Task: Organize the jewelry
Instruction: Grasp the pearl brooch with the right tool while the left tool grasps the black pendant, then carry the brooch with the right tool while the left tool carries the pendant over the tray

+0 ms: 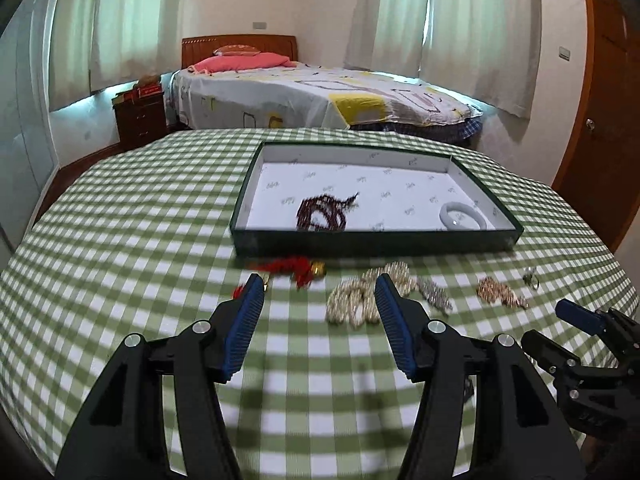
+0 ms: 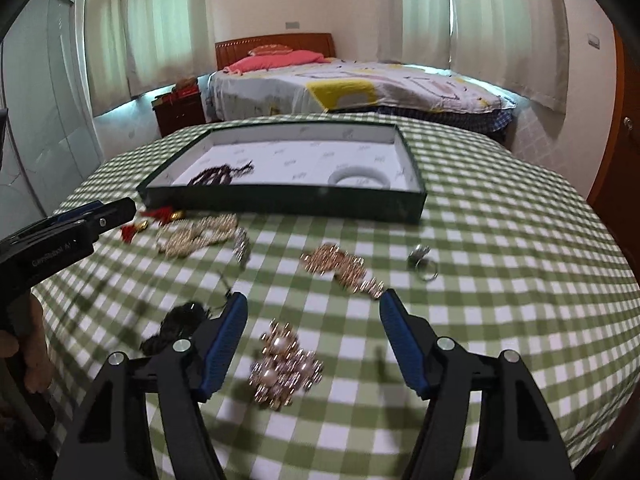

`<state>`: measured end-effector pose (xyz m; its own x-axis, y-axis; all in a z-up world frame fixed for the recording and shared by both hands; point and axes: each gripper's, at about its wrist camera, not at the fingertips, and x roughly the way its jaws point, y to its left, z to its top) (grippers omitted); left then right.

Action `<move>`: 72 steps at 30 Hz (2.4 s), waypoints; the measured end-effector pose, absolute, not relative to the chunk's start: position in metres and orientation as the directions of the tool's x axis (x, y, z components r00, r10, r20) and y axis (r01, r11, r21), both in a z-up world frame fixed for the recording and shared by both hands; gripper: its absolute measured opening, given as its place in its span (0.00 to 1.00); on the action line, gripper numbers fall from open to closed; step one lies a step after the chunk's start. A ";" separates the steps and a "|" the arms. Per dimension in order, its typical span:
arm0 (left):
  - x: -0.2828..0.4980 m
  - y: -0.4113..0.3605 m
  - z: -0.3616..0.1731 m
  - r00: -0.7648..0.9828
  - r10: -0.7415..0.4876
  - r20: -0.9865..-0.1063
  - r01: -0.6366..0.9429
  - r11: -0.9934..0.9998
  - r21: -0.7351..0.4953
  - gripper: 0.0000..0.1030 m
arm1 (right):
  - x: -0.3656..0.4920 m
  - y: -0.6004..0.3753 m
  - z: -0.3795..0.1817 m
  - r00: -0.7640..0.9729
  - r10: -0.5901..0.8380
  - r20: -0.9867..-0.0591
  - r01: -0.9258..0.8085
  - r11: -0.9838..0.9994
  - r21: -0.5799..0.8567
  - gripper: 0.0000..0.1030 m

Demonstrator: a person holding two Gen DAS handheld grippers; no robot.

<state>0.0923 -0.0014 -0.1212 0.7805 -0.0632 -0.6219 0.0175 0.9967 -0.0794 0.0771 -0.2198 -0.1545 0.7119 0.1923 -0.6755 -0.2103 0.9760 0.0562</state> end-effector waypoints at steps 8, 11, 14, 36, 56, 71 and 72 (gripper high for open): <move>0.075 -0.013 -0.135 0.755 -0.088 -0.649 0.058 0.996 -0.067 0.55 | 0.071 -0.209 -0.173 0.658 0.188 -0.729 -0.229 0.972 0.044 0.56; 0.072 -0.018 -0.136 0.754 -0.097 -0.649 0.075 0.995 -0.062 0.55 | 0.071 -0.211 -0.178 0.639 0.186 -0.746 -0.223 0.974 0.052 0.48; 0.071 -0.022 -0.139 0.745 -0.107 -0.659 0.083 0.994 -0.067 0.55 | 0.070 -0.214 -0.178 0.638 0.187 -0.747 -0.219 0.974 0.058 0.40; 0.064 -0.064 -0.154 0.689 -0.196 -0.698 0.208 0.976 -0.069 0.55 | 0.062 -0.252 -0.167 0.671 0.200 -0.713 -0.154 0.979 0.130 0.36; 0.077 -0.071 -0.167 0.639 -0.241 -0.731 0.248 0.963 -0.101 0.20 | 0.060 -0.252 -0.168 0.671 0.210 -0.711 -0.160 0.977 0.138 0.36; 0.069 -0.064 -0.141 0.703 -0.249 -0.666 0.253 0.963 -0.093 0.20 | 0.056 -0.244 -0.148 0.720 0.216 -0.659 -0.184 0.976 0.119 0.36; 0.070 -0.063 -0.139 0.707 -0.248 -0.662 0.252 0.963 -0.092 0.20 | 0.056 -0.243 -0.144 0.725 0.218 -0.654 -0.187 0.975 0.117 0.36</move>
<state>0.0698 -0.0626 -0.1392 0.7071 -0.2484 -0.6621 0.2521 0.9633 -0.0921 0.0561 -0.2432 -0.1443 0.7247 0.2177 -0.6538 -0.1871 0.9753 0.1174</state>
